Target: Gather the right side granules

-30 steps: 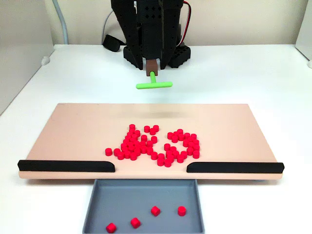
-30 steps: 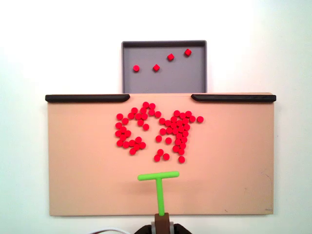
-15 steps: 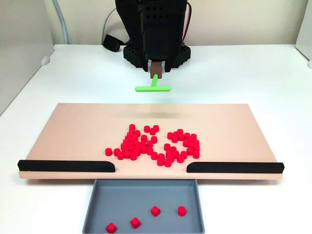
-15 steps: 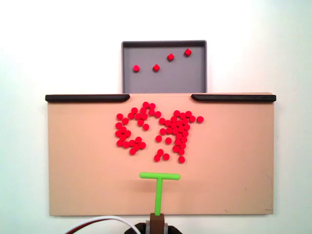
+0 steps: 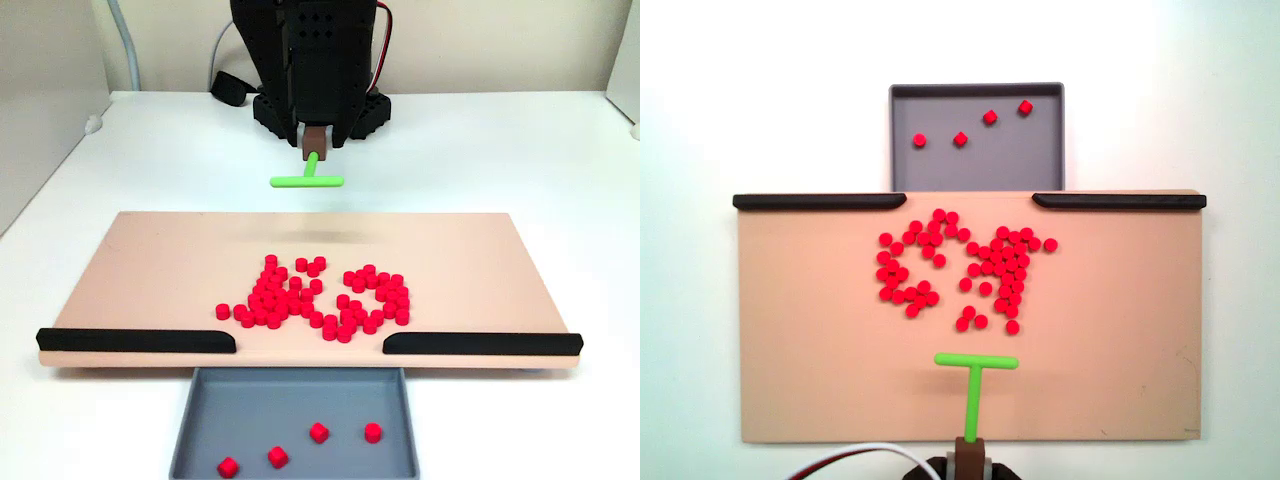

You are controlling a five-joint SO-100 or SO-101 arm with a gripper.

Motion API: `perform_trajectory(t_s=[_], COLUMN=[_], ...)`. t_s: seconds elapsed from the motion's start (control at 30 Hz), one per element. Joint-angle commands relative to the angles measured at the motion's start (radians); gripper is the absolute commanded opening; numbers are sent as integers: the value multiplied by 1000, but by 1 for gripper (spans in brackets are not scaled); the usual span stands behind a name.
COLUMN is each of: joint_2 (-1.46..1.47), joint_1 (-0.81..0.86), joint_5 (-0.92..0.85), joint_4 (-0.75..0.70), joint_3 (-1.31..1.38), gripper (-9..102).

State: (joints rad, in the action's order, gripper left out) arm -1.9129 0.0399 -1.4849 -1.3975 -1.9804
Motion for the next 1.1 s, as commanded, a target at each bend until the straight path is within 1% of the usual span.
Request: perform_trajectory(t_s=[0.0, 0.1, 0.27, 0.5, 0.77, 1.07], joint_2=[-25, -17, -20, 3, 21, -2], joint_1=[-5, 0, 11, 35, 20, 3], joint_5=[0, 0, -40, -114, -67, -63], joint_4=[-2, 0, 3, 2, 8, 8], joint_3=[5, 5, 9, 17, 18, 18], gripper=[0, 0, 1, 0, 0, 0])
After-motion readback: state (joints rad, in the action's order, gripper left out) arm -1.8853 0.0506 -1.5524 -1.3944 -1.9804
